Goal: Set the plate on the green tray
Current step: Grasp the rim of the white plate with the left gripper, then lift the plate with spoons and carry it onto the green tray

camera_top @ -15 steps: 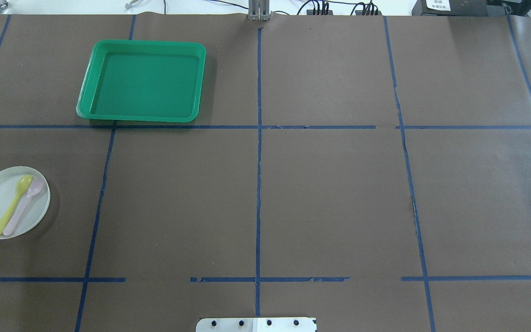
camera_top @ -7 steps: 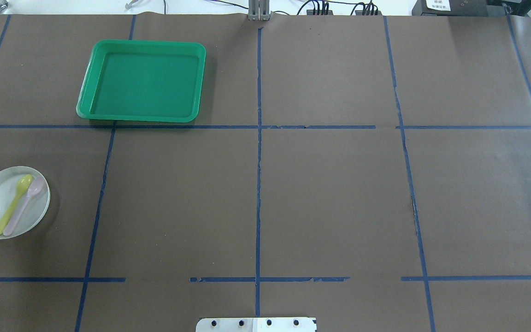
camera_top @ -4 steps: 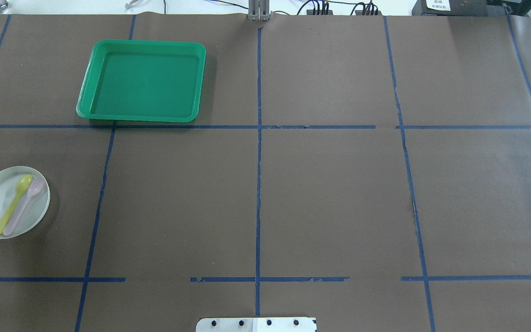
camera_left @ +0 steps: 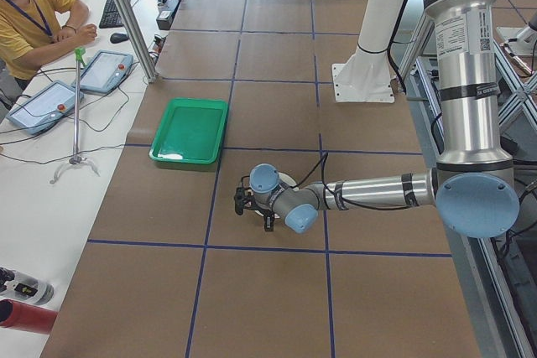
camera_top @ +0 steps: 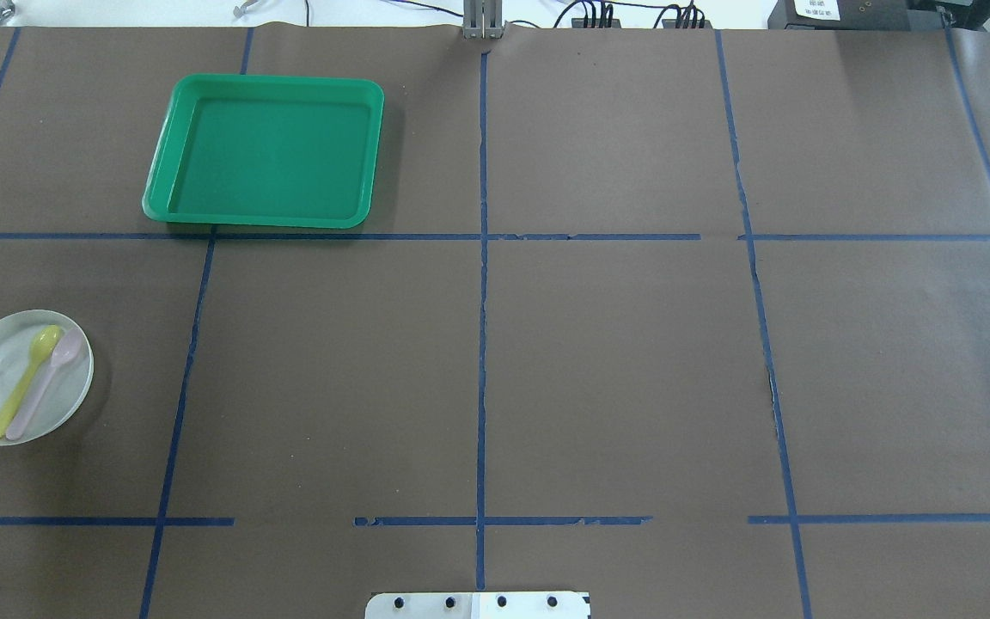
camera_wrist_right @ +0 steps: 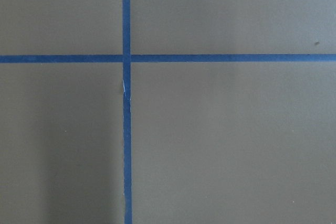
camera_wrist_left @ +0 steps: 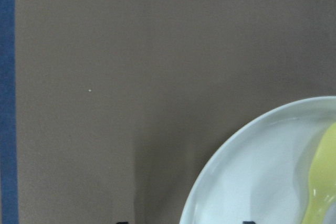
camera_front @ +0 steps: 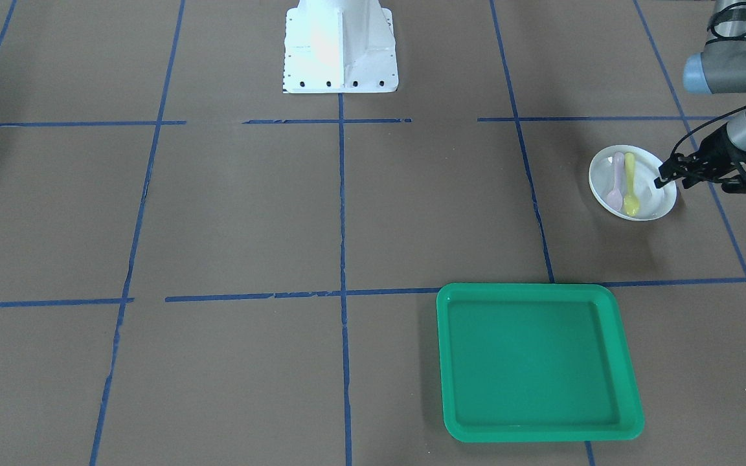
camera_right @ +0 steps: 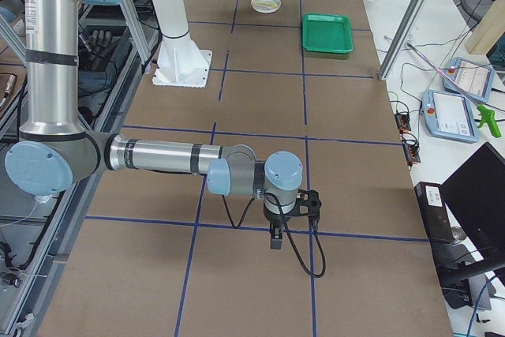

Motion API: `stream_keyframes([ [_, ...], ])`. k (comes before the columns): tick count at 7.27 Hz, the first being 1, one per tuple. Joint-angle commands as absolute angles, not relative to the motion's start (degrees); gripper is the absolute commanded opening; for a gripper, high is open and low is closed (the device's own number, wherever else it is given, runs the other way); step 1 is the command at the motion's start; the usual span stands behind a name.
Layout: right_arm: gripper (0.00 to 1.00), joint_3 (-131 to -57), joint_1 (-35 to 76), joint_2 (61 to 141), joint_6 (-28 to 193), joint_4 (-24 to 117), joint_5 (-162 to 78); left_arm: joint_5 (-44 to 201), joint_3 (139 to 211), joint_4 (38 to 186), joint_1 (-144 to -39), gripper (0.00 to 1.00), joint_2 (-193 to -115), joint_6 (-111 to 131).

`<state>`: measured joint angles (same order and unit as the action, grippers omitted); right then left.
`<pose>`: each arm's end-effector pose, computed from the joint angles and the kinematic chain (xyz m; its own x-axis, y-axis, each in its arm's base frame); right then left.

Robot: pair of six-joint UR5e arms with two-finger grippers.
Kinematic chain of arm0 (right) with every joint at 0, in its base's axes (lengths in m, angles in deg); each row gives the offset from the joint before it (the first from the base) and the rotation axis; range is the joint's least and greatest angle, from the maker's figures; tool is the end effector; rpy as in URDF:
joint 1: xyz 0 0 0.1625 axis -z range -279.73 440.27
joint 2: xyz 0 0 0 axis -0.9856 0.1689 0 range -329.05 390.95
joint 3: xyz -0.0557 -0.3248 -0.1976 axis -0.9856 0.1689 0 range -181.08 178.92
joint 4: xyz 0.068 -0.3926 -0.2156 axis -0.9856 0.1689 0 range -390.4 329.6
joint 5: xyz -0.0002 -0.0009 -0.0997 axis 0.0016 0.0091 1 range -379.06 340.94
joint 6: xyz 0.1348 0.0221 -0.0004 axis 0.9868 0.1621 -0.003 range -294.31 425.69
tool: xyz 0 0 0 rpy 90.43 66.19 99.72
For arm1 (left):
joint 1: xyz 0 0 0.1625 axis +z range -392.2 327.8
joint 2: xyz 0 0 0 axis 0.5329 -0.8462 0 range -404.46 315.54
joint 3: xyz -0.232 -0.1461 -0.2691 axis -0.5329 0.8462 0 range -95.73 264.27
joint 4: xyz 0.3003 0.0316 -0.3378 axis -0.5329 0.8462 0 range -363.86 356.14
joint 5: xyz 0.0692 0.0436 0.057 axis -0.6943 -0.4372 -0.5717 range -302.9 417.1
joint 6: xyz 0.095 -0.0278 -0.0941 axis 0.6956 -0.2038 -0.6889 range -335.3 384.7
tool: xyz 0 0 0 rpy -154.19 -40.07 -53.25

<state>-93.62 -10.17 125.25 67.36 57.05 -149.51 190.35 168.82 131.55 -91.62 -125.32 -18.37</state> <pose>0.0485 -0.5047 0.6615 0.7604 0.0261 0.6489 -0.0299 0.9995 -0.0051 0.2174 -0.4460 0.6853 0.6260 -0.0134 -0.7797 -0.0129 0.9995 -0.0275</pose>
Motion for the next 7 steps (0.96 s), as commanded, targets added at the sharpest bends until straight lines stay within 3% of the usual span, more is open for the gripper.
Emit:
stream_keyframes([
  [1, 1.0, -93.62, -10.17, 125.25, 67.36, 57.05, -149.49, 190.34, 168.56, 131.58, -91.44, 0.37, -125.32, -18.37],
  [2, 1.0, -93.62, -10.17, 125.25, 67.36, 57.05, -149.57, 190.43, 168.56, 131.58, -91.44, 0.03, -125.41, -18.37],
  [5, 1.0, -93.62, -10.17, 125.25, 67.36, 57.05, -149.49, 193.39, 174.49, 131.58, -91.53, 0.0, -126.55, -24.82],
  [7, 1.0, -93.62, -10.17, 125.25, 67.36, 57.05, -149.49, 200.96, 178.39, 131.58, -91.53, 0.0, -132.57, -39.72],
])
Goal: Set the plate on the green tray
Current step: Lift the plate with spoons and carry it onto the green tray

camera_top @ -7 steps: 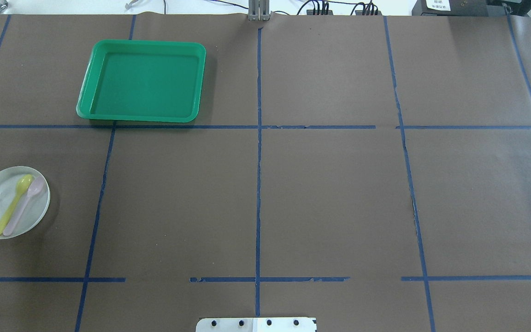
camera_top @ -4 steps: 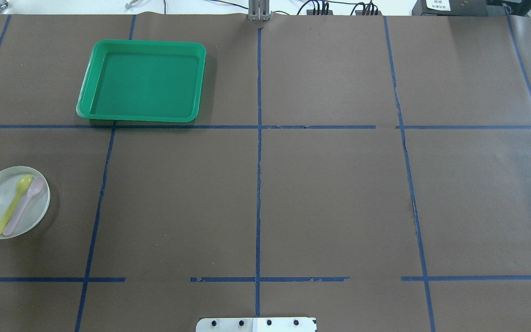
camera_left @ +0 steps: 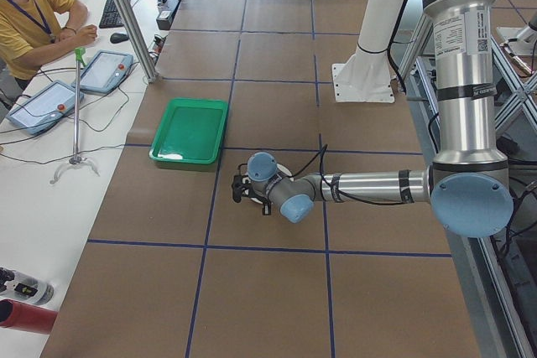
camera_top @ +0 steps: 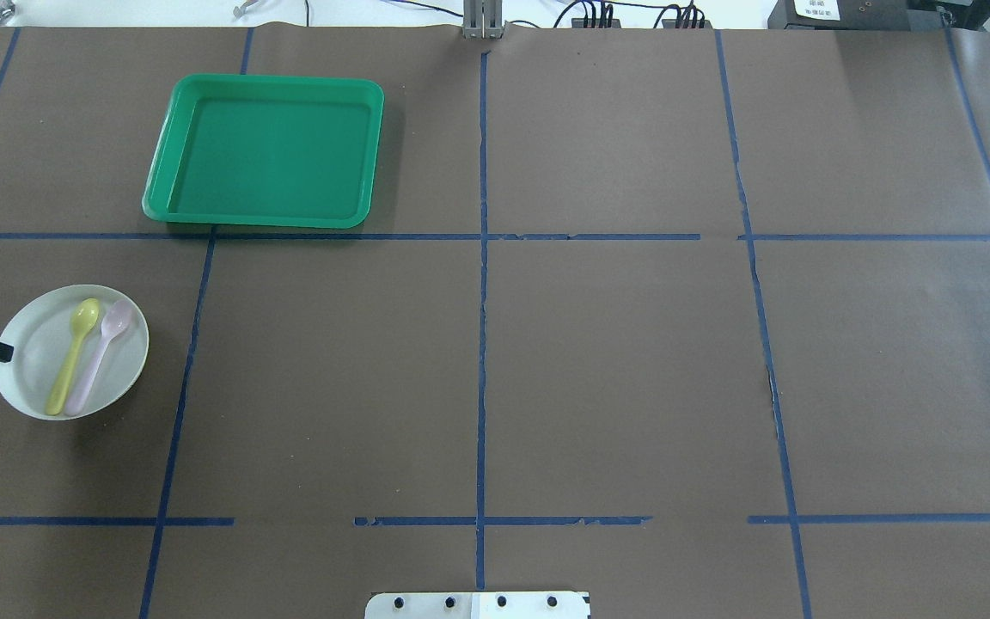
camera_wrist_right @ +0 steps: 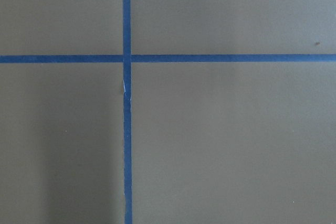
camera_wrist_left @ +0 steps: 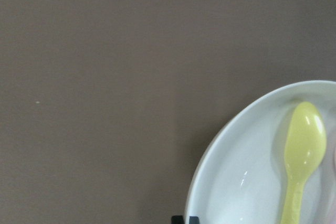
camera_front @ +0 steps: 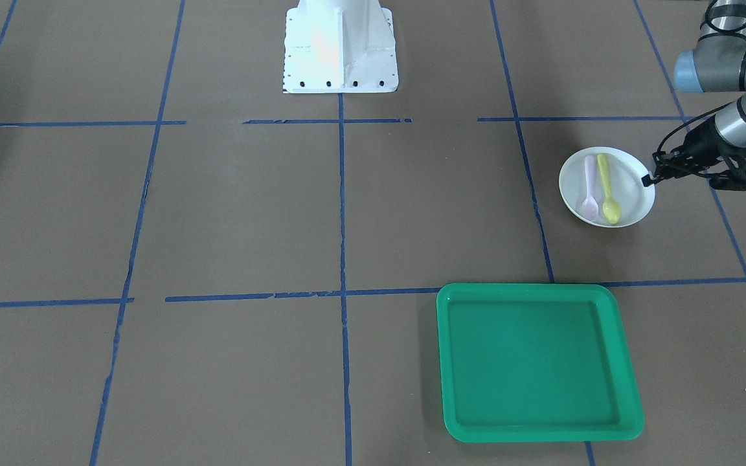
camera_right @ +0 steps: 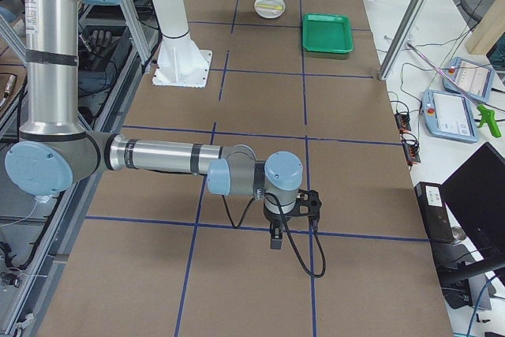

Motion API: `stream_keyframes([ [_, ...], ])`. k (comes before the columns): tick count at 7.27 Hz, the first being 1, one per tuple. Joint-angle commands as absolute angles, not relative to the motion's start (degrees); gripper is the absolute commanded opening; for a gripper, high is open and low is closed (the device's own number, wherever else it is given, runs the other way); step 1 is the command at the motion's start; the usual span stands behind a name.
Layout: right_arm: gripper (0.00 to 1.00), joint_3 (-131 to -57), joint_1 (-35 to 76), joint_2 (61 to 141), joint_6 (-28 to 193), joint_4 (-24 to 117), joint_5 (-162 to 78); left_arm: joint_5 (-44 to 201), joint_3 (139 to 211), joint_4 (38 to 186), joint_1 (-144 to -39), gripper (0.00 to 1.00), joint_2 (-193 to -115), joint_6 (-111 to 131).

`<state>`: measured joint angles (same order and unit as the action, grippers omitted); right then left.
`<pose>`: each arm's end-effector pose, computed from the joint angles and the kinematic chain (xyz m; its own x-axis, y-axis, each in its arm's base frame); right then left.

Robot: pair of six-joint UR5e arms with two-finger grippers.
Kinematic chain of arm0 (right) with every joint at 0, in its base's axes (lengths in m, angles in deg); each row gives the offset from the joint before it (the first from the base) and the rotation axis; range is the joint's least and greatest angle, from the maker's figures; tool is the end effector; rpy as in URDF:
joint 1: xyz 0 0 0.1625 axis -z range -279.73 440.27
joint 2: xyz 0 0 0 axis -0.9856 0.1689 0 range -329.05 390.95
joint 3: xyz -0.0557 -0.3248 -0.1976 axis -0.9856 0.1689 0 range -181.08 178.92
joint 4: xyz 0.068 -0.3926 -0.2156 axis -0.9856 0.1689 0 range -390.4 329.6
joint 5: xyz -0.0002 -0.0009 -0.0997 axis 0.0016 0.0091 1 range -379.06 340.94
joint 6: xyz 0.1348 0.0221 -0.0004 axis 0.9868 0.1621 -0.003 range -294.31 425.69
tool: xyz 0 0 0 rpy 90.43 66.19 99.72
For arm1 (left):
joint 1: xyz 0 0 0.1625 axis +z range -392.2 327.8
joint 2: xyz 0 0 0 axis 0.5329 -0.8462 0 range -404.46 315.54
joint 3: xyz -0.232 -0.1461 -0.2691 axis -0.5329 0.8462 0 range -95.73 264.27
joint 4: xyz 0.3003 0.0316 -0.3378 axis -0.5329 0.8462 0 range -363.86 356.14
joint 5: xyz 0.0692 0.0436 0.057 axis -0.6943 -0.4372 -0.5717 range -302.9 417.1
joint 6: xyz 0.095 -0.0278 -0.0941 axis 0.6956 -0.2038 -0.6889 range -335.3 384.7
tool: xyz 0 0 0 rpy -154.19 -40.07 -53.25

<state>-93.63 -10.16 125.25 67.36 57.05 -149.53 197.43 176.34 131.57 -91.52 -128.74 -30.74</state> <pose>0.0484 -0.5047 0.6614 0.7602 0.0258 0.6492 -0.0297 0.9995 -0.0049 0.2443 -0.4670 0.5710 0.4763 -0.0931 -0.8743 0.0208 0.9953 -0.0947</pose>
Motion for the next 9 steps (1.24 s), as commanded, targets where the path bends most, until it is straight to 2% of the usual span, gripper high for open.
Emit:
stream_keyframes([
  [1, 1.0, -93.62, -10.17, 125.25, 67.36, 57.05, -149.57, 200.8, 177.36, 131.49, -91.44, 0.0, -138.62, -48.69],
  [3, 1.0, -93.62, -10.17, 125.25, 67.36, 57.05, -149.57, 199.23, 174.2, 131.32, -91.44, 0.0, -145.15, -62.77],
  [4, 1.0, -93.62, -10.17, 125.25, 67.36, 57.05, -149.57, 194.61, 170.18, 130.97, -91.35, 0.0, -150.23, -65.89],
  [5, 1.0, -93.62, -10.17, 125.25, 67.36, 57.05, -149.57, 189.69, 162.83, 130.7, -90.83, 0.0, -156.37, -68.44],
  [9, 1.0, -93.62, -10.17, 125.25, 67.36, 57.05, -149.57, 186.83, 152.75, 131.05, -91.09, 0.0, -161.69, -68.11],
])
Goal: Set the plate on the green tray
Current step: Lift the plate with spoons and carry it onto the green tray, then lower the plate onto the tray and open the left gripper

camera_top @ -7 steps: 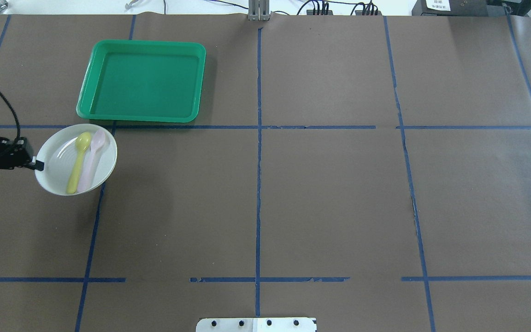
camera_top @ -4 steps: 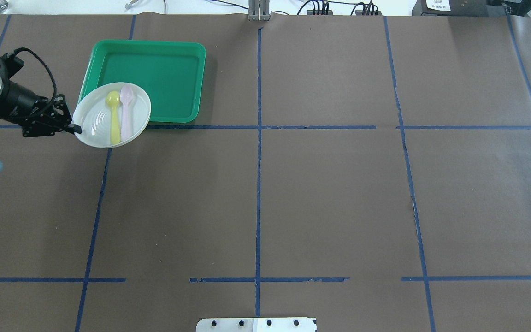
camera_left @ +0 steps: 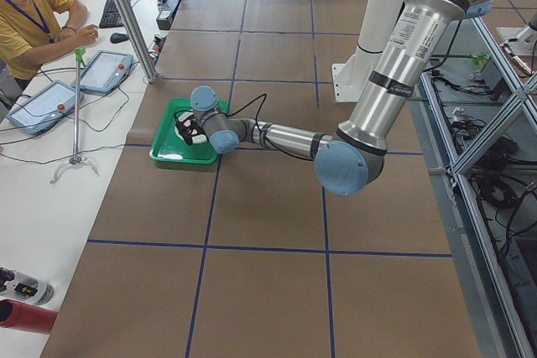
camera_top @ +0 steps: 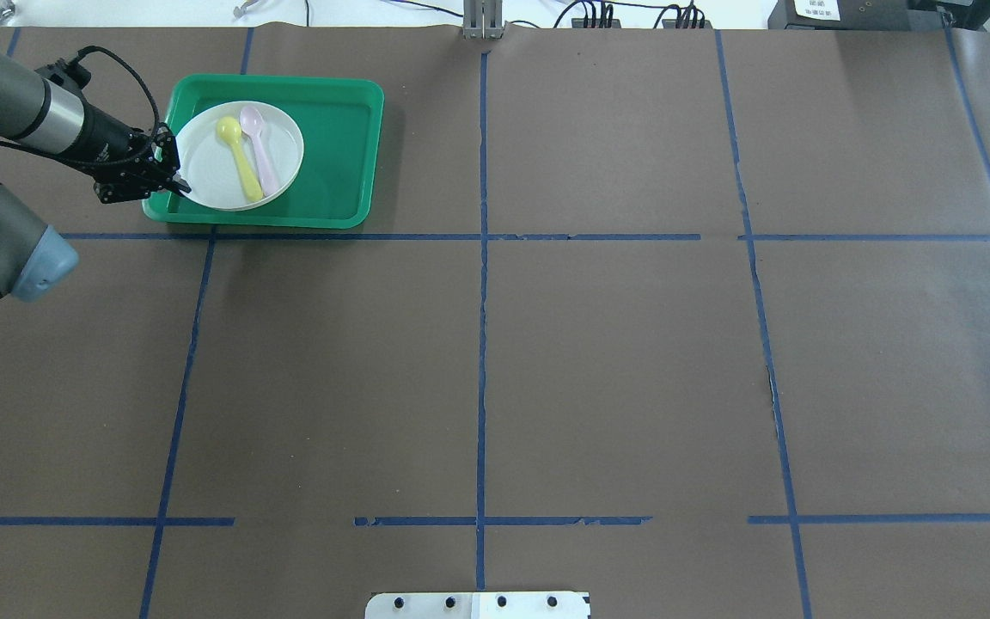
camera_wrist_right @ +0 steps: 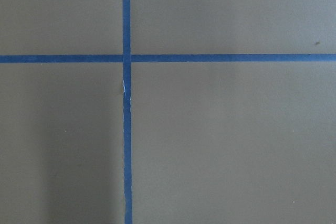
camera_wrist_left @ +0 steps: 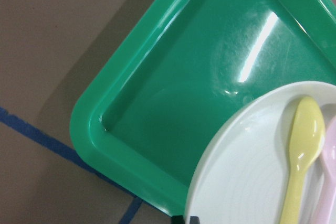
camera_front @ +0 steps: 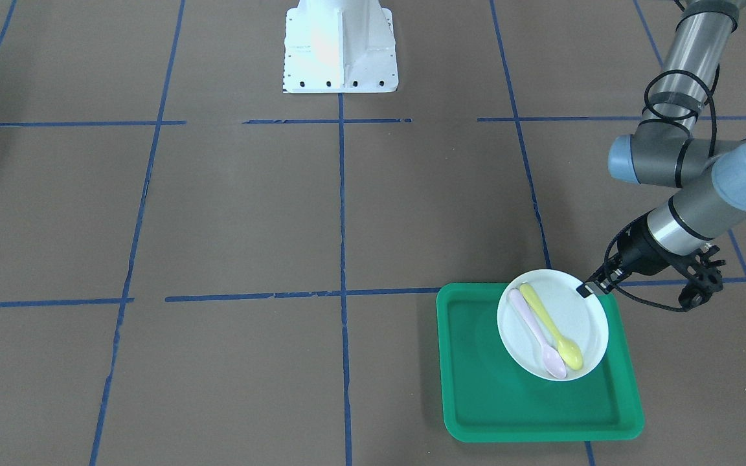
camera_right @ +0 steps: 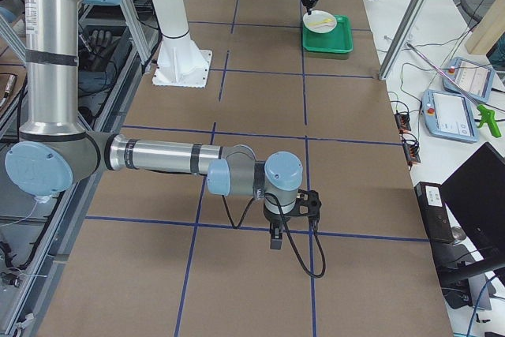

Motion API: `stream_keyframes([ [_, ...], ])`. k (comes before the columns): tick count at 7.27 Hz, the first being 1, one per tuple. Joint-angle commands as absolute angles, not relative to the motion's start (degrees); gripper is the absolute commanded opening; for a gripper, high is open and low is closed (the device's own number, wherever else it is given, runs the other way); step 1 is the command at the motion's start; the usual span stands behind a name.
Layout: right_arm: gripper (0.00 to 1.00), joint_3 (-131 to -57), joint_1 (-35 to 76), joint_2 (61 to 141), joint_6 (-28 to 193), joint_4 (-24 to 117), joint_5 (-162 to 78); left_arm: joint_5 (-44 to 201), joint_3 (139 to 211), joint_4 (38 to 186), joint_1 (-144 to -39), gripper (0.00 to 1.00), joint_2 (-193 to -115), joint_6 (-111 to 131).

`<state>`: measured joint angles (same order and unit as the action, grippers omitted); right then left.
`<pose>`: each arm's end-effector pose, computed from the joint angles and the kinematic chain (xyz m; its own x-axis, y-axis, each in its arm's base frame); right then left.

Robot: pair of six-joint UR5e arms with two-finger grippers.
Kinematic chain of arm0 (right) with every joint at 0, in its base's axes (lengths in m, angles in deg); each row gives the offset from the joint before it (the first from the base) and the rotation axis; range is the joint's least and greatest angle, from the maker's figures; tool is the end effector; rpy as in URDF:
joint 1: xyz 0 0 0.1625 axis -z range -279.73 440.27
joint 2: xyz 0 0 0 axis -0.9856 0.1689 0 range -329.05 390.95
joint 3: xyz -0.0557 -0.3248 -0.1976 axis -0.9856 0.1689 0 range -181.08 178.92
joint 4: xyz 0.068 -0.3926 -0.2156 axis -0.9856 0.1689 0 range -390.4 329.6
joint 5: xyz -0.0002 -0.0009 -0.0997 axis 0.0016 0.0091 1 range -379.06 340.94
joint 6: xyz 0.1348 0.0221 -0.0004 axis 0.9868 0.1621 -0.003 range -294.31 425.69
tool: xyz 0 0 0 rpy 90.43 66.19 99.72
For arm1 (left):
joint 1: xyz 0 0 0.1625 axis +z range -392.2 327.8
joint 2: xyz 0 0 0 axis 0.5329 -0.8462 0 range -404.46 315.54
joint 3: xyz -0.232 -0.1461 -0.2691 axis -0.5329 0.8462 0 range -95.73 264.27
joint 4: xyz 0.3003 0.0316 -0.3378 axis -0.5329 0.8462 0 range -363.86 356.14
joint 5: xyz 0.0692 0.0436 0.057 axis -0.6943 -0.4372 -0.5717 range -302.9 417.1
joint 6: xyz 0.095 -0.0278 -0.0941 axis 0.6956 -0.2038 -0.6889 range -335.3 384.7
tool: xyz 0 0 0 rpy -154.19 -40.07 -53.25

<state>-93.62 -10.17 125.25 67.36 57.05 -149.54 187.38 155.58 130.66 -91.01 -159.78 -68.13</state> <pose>0.0485 -0.5047 0.6615 0.7601 0.0261 0.6493 -0.0299 0.9995 -0.0051 0.3438 -0.6547 0.4475 0.3051 -0.5767 -0.7579 0.4074 0.7983 -0.4435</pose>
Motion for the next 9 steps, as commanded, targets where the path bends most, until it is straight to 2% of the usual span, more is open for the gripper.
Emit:
stream_keyframes([
  [1, 1.0, -93.62, -10.17, 125.25, 67.36, 57.05, -149.57, 184.56, 149.78, 131.14, -91.09, 0.0, -165.01, -68.29],
  [2, 1.0, -93.62, -10.17, 125.25, 67.36, 57.05, -149.49, 184.19, 146.88, 131.14, -91.0, 0.0, -167.48, -68.55],
  [4, 1.0, -93.62, -10.17, 125.25, 67.36, 57.05, -149.57, 182.87, 144.05, 136.03, -90.74, 0.0, -167.6, -68.55],
  [5, 1.0, -93.62, -10.17, 125.25, 67.36, 57.05, -149.49, 182.78, 144.47, 136.41, -90.47, 0.87, -166.99, -68.21],
  [6, 1.0, -93.62, -10.17, 125.25, 67.36, 57.05, -149.57, 182.61, 144.73, 136.33, -90.38, 1.0, -166.81, -68.12],
  [7, 1.0, -93.62, -10.17, 125.25, 67.36, 57.05, -149.57, 182.78, 147.78, 135.8, -90.64, 1.0, -164.63, -64.63],
  [8, 1.0, -93.62, -10.17, 125.25, 67.36, 57.05, -149.57, 183.13, 153.47, 133.97, -92.04, 1.0, -158.52, -54.68],
  [9, 1.0, -93.62, -10.17, 125.25, 67.36, 57.05, -149.57, 185.05, 157.7, 125.95, -93.97, 1.0, -155.76, -41.7],
])
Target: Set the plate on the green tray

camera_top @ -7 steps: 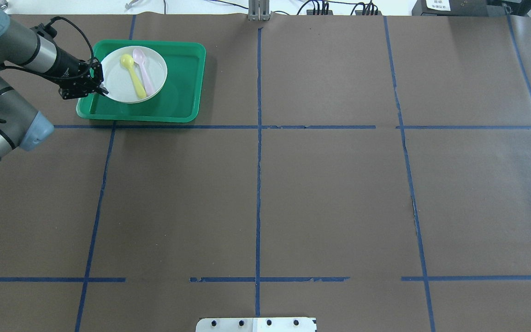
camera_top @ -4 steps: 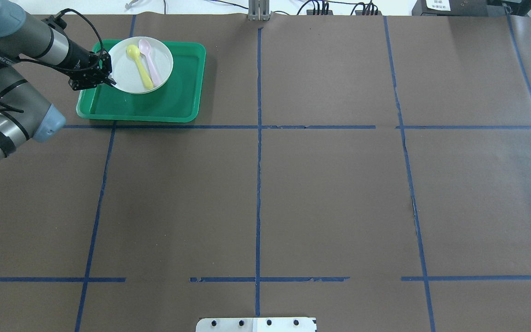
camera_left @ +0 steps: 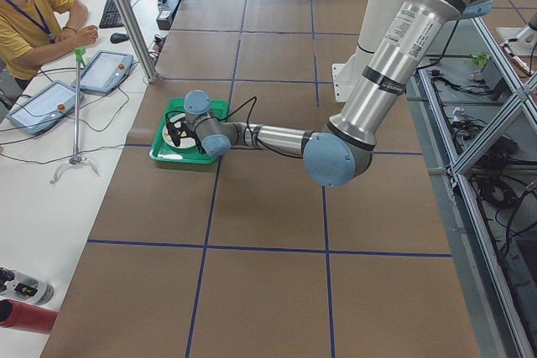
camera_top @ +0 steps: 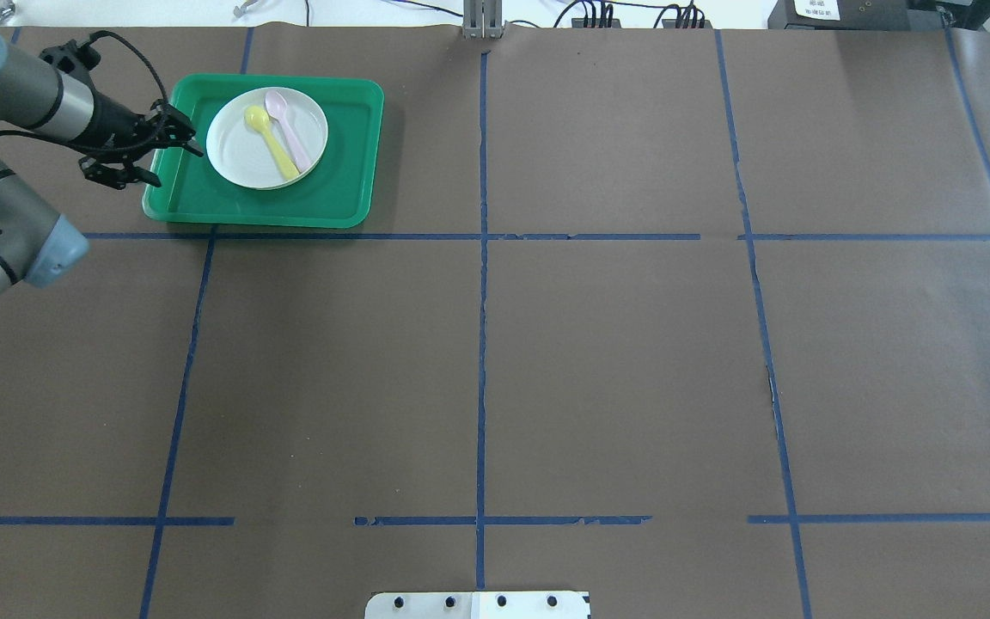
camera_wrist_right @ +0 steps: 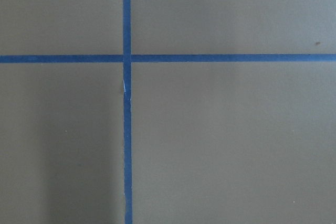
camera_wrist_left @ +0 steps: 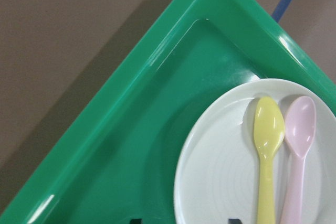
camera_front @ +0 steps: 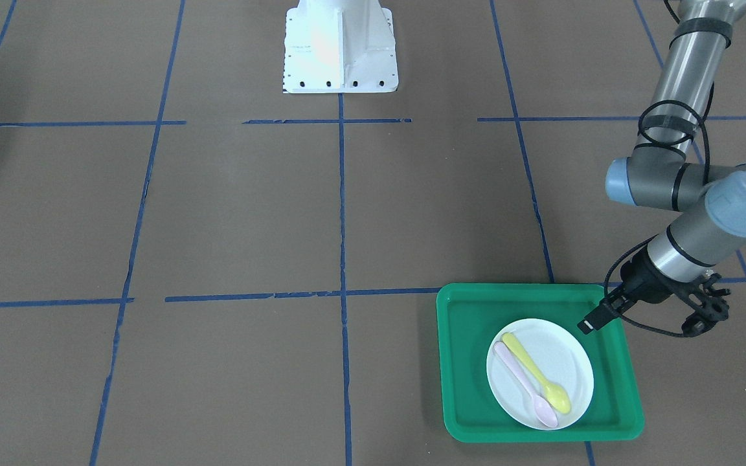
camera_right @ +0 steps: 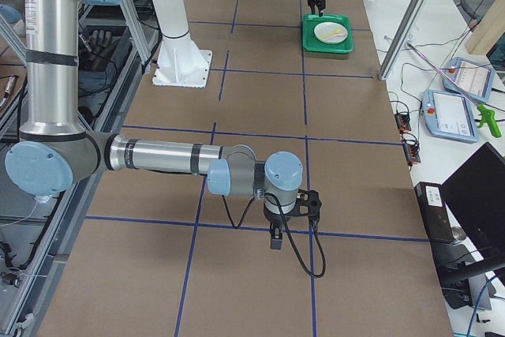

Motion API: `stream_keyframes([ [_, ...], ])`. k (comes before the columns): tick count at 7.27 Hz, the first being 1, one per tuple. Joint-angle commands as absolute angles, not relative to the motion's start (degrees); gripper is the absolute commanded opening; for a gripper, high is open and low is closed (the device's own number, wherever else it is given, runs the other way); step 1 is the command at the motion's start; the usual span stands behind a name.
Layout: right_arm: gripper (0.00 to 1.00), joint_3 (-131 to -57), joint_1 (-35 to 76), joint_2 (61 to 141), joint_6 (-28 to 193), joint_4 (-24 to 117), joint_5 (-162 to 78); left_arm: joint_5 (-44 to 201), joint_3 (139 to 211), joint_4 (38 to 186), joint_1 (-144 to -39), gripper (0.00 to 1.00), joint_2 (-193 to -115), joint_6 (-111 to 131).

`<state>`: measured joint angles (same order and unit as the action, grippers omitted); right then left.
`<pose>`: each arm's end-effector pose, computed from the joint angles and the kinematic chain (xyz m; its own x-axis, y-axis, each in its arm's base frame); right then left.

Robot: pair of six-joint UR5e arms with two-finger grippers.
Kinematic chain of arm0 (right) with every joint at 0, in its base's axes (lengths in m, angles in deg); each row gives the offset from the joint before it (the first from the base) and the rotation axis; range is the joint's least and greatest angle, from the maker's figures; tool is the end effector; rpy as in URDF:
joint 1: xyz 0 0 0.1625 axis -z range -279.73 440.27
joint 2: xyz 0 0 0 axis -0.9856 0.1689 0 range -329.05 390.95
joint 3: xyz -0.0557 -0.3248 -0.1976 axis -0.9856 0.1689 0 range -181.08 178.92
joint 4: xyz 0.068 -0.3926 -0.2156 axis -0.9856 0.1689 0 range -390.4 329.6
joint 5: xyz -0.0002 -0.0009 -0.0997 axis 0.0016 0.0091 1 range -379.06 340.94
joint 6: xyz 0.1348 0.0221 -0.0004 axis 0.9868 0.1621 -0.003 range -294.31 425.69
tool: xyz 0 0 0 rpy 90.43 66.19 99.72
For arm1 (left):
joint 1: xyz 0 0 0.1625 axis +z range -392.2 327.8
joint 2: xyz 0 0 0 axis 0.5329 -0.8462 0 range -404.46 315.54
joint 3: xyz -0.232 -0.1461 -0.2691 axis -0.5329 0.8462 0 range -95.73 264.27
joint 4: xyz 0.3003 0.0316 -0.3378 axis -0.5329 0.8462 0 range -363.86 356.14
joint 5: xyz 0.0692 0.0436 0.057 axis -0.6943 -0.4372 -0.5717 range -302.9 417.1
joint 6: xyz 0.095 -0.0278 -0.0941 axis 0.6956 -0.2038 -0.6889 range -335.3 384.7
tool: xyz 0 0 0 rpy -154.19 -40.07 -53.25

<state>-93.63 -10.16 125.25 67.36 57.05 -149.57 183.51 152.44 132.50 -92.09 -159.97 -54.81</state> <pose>0.0483 -0.5047 0.6613 0.7597 0.0258 0.6497 -0.0297 0.9995 -0.0050 0.3290 -0.6714 0.4756 0.4020 -0.4011 -0.8231 0.4015 0.8851 -0.2353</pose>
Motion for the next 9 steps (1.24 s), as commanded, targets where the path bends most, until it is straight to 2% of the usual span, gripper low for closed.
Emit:
stream_keyframes([
  [1, 1.0, -93.62, -10.17, 125.25, 67.36, 57.05, -149.57, 184.98, 162.44, 116.12, -95.73, 1.0, -152.25, -27.04],
  [2, 1.0, -93.62, -10.17, 125.25, 67.36, 57.05, -149.49, 184.89, 167.71, 113.67, -98.35, 1.0, -144.91, -13.67],
  [4, 1.0, -93.62, -10.17, 125.25, 67.36, 57.05, -149.57, 185.24, 169.34, 113.04, -106.34, 1.0, -135.74, 8.85],
  [5, 1.0, -93.62, -10.17, 125.25, 67.36, 57.05, -149.57, 185.77, 170.13, 110.25, -111.25, 1.0, -132.91, 16.1],
  [7, 1.0, -93.62, -10.17, 125.25, 67.36, 57.05, -149.49, 187.35, 171.01, 95.79, -119.61, 1.0, -132.09, 31.48],
  [9, 1.0, -93.62, -10.17, 125.25, 67.36, 57.05, -149.57, 189.45, 172.25, 94.93, -120.8, 1.0, -126.84, 31.47],
])
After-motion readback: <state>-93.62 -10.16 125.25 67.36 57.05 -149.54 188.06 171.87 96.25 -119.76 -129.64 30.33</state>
